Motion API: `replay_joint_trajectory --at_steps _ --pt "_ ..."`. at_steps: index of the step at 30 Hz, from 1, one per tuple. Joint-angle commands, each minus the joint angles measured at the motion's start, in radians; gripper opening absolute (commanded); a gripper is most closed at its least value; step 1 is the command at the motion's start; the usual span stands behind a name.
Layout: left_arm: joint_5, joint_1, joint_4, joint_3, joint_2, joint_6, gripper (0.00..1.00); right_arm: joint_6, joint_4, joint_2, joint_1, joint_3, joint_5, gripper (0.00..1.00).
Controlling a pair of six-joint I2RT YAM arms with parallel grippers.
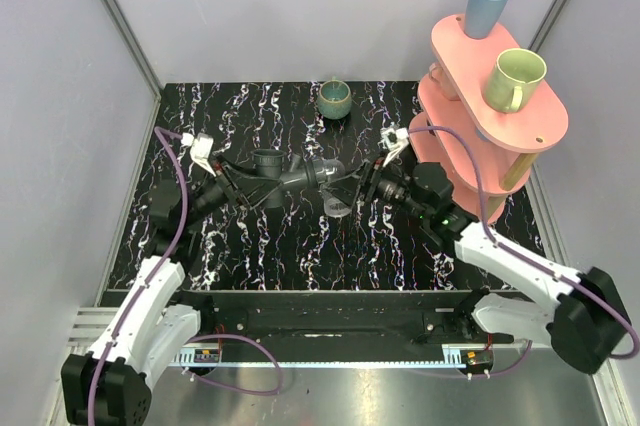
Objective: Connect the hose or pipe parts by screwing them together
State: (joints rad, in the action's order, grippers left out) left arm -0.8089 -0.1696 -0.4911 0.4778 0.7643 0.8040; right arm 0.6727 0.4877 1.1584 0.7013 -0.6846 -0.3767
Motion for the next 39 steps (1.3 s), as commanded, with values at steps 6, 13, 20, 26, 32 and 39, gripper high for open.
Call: replay_joint_trajectory --at_steps 6,13,20,26,32,39 --pt "-0.055 -0.013 0.255 0.143 -0.011 -0.088 0.00 -0.274 -0.162 -0.120 -0.022 -0.148 0.118 0.86" --pt "-0.065 -0.011 0.724 0.363 0.111 -0.097 0.00 -0.839 -0.175 -0.166 -0.010 -0.116 -0.384 0.92" --pt "-0.140 -0.008 0.942 0.551 0.220 -0.072 0.00 -1.221 -0.139 -0.183 0.095 -0.082 -0.378 1.00" --pt "-0.176 -0.008 0.990 0.573 0.248 -0.069 0.00 -1.328 -0.264 -0.148 0.132 -0.127 -0.303 1.00" --pt "-0.185 -0.008 1.000 0.548 0.250 -0.107 0.00 -1.317 -0.216 -0.111 0.138 -0.101 -0.266 0.98" --pt "-0.182 -0.008 1.079 0.559 0.277 -0.177 0.00 -1.283 -0.222 -0.114 0.138 -0.058 -0.248 0.98"
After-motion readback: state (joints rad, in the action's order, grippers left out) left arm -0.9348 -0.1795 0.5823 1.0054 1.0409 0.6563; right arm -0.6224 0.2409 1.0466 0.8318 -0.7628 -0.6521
